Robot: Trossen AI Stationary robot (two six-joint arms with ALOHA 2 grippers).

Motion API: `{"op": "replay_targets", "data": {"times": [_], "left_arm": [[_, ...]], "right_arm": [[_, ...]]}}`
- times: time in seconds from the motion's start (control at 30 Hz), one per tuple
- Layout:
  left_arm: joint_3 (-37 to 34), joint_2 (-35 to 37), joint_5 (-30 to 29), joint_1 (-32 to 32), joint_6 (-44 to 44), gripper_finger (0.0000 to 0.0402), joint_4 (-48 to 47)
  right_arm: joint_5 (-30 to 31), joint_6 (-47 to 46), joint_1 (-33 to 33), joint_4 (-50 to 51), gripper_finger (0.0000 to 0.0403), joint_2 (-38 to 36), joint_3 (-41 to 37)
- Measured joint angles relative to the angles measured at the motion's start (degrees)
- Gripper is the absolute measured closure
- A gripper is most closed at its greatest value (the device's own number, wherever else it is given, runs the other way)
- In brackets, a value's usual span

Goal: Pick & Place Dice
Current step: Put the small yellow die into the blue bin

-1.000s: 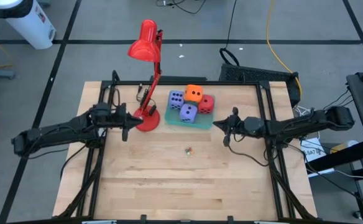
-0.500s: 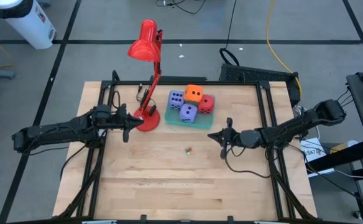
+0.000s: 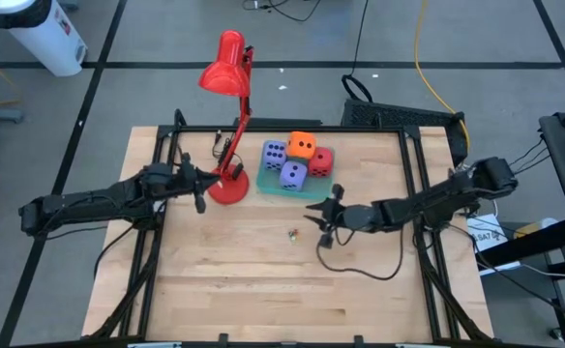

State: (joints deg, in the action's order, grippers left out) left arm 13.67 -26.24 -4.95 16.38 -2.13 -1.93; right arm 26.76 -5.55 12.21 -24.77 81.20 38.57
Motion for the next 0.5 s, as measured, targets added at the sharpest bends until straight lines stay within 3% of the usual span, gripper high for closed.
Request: {"op": "replay_targets", "data": {"times": [0.17,0.23,0.33,0.5], "left_arm": [[-0.02,0.02,-2.1,0.04,-8.62,0.0371,5.78],[-0.02,0.02,-2.06,0.04,-11.15,0.0371,7.89],[-0.02,0.0,-1.85,0.17,-11.16,0.0371,10.2],[2.94,0.02,5.01,2.6,-7.32,0.0371,6.05]], "right_arm": [[-0.09,2.01,-0.22,-0.29,0.028,6.88,4.59],[-2.85,1.89,-0.26,-0.29,0.0282,9.02,5.33],[-4.63,-2.62,-0.75,0.49,0.0287,11.68,5.37],[-4.43,-9.35,-1.78,5.55,0.0285,14.4,5.3]]}}
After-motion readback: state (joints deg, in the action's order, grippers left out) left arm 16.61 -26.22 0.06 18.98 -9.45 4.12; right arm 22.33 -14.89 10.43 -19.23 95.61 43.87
